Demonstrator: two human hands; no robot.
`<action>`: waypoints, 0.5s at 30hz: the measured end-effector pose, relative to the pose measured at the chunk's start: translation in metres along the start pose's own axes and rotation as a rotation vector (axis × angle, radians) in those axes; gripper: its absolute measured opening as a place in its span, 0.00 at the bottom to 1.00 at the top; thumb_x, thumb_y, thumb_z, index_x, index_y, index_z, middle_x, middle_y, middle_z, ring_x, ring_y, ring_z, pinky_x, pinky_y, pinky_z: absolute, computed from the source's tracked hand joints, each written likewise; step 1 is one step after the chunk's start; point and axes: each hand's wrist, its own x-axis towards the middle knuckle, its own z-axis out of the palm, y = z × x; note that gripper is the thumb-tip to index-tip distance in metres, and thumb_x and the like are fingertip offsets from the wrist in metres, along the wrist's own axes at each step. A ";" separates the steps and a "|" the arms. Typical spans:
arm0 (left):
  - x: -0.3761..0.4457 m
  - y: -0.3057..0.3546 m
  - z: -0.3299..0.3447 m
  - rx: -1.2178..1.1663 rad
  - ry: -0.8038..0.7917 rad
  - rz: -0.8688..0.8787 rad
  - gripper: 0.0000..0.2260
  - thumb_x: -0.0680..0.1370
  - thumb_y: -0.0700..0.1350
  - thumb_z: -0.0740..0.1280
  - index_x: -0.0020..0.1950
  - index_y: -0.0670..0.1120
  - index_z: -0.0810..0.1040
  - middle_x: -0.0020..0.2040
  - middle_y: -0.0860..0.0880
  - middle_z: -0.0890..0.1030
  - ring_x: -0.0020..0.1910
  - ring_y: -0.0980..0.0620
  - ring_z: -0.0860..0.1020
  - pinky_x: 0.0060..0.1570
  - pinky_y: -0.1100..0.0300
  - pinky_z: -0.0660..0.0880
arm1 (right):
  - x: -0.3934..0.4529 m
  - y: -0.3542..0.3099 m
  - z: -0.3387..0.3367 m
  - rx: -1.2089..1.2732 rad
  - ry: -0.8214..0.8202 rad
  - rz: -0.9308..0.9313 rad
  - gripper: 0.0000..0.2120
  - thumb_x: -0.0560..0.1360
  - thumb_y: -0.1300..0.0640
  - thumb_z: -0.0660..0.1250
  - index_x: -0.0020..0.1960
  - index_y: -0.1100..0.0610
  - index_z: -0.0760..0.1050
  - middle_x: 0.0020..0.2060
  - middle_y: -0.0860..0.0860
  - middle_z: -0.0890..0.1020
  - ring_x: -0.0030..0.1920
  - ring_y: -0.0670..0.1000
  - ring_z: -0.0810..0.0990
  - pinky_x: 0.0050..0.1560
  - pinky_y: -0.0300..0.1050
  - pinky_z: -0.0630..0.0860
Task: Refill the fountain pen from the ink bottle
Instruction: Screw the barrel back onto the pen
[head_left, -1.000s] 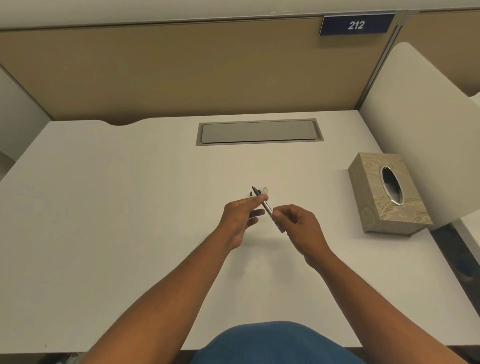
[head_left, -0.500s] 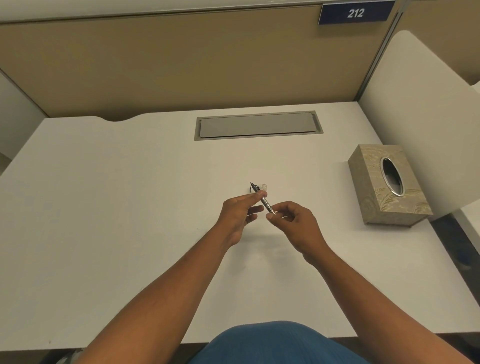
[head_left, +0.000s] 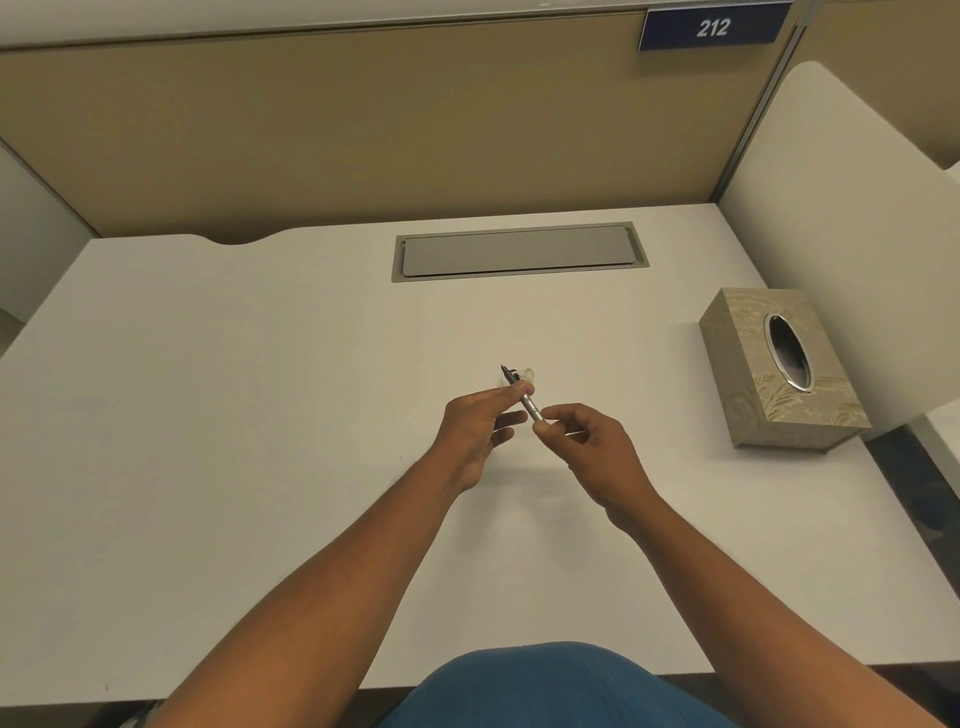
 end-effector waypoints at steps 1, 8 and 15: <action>0.000 0.000 0.000 0.001 -0.001 0.001 0.10 0.74 0.50 0.75 0.51 0.45 0.88 0.55 0.50 0.87 0.45 0.52 0.82 0.43 0.61 0.73 | 0.000 0.000 0.000 -0.004 0.017 -0.013 0.07 0.74 0.49 0.73 0.51 0.50 0.82 0.38 0.46 0.81 0.37 0.44 0.75 0.40 0.39 0.72; 0.003 0.002 -0.001 -0.001 -0.032 0.001 0.11 0.75 0.49 0.75 0.53 0.44 0.87 0.56 0.51 0.86 0.46 0.52 0.83 0.46 0.60 0.73 | 0.001 -0.001 0.002 -0.043 0.013 -0.043 0.05 0.76 0.53 0.71 0.43 0.52 0.82 0.29 0.43 0.78 0.32 0.43 0.73 0.33 0.31 0.69; 0.005 0.005 0.001 0.014 -0.093 0.012 0.11 0.75 0.48 0.74 0.54 0.44 0.87 0.59 0.49 0.85 0.45 0.54 0.83 0.48 0.59 0.72 | 0.003 -0.001 0.000 0.053 -0.062 0.009 0.07 0.79 0.58 0.68 0.44 0.59 0.82 0.34 0.50 0.81 0.32 0.45 0.74 0.37 0.36 0.70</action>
